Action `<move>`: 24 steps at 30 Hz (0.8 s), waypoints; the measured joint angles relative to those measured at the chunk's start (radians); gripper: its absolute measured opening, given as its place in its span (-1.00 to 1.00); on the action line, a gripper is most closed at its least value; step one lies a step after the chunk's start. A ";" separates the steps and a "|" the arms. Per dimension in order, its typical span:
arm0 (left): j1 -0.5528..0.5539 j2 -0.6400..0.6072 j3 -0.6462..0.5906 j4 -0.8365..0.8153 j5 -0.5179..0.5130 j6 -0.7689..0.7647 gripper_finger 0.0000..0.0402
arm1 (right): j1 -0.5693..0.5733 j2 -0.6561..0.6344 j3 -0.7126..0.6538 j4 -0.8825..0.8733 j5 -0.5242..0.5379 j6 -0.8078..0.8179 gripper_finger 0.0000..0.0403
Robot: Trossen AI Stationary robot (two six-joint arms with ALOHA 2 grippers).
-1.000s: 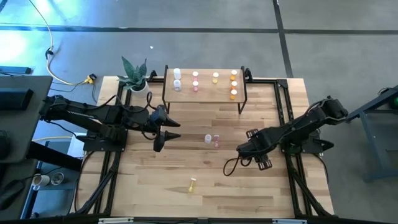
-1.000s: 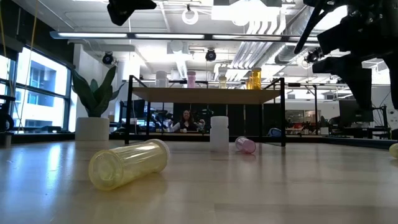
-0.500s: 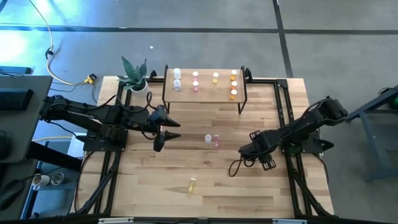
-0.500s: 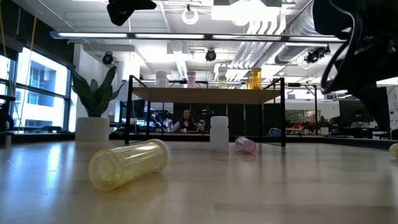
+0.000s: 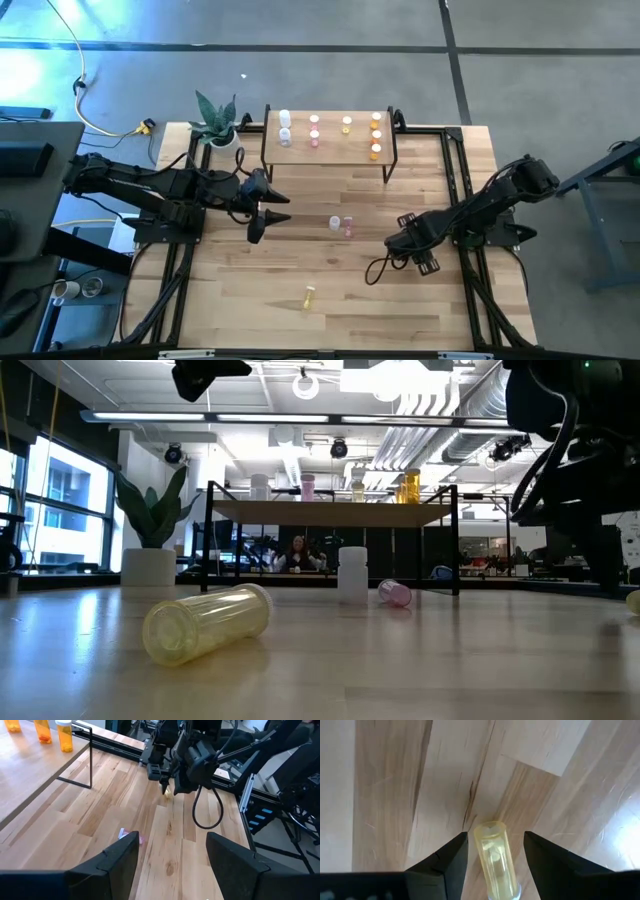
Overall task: Pick and place medicine bottles onto shelf by color
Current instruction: Put the right yellow pill bottle aligned with the other yellow pill bottle on the shelf
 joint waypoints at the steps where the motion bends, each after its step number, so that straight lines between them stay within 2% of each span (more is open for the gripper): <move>1: 0.000 0.000 0.000 0.000 0.000 0.000 0.09 | 0.000 0.000 -0.006 0.011 -0.001 0.001 -0.09; 12: 0.000 0.000 0.000 0.000 0.000 0.000 0.09 | 0.000 0.078 -0.012 0.014 -0.008 0.002 -0.12; 24: 0.000 0.000 0.000 0.000 0.000 -0.025 0.09 | 0.000 0.090 0.014 0.007 -0.012 0.107 -0.65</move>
